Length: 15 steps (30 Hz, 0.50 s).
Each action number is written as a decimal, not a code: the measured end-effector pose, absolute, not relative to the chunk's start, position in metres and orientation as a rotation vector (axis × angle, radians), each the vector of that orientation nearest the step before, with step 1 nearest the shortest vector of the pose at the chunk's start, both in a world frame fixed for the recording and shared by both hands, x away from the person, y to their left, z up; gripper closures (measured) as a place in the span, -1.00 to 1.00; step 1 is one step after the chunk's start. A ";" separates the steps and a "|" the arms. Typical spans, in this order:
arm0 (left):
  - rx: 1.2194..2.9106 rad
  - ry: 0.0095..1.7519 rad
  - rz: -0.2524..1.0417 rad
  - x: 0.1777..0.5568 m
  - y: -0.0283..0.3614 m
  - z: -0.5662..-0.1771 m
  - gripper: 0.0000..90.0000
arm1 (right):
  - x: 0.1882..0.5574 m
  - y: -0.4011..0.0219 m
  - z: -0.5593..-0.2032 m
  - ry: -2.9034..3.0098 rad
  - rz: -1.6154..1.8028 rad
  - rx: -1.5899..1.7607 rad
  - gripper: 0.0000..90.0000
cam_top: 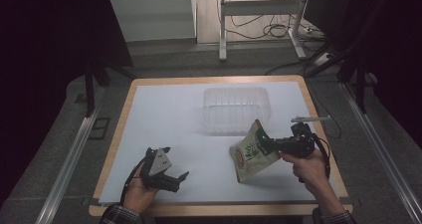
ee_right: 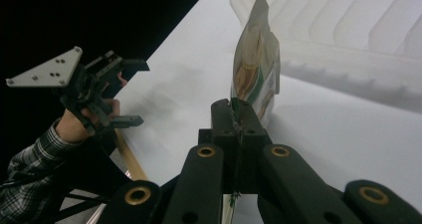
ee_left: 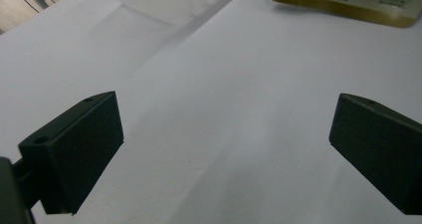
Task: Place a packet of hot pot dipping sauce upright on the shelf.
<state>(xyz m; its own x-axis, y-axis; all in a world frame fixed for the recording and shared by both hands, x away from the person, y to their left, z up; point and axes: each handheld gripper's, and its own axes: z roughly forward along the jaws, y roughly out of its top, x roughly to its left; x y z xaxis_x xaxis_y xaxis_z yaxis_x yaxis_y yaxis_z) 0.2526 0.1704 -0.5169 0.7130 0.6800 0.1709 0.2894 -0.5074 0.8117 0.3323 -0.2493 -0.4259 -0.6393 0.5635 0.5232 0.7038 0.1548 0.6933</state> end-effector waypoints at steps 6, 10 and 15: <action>2.076 0.731 0.592 0.253 0.174 -0.515 -1.00 | 0.334 -0.253 -0.414 -2.252 -1.534 -1.268 0.98; 2.051 0.734 0.576 0.253 0.176 -0.515 -1.00 | 0.336 -0.257 -0.407 -2.269 -1.557 -1.295 0.98; 2.029 0.729 0.570 0.252 0.176 -0.515 -1.00 | 0.341 -0.263 -0.398 -2.266 -1.584 -1.349 0.98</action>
<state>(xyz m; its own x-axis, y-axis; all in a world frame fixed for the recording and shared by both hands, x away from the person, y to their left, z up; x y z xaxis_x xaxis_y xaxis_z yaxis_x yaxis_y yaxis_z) 0.2522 0.1759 -0.5147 0.7225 0.6815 0.1164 0.2778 -0.4404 0.8537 0.3406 -0.2631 -0.3978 -0.6134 0.6118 0.4994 0.6792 0.0859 0.7289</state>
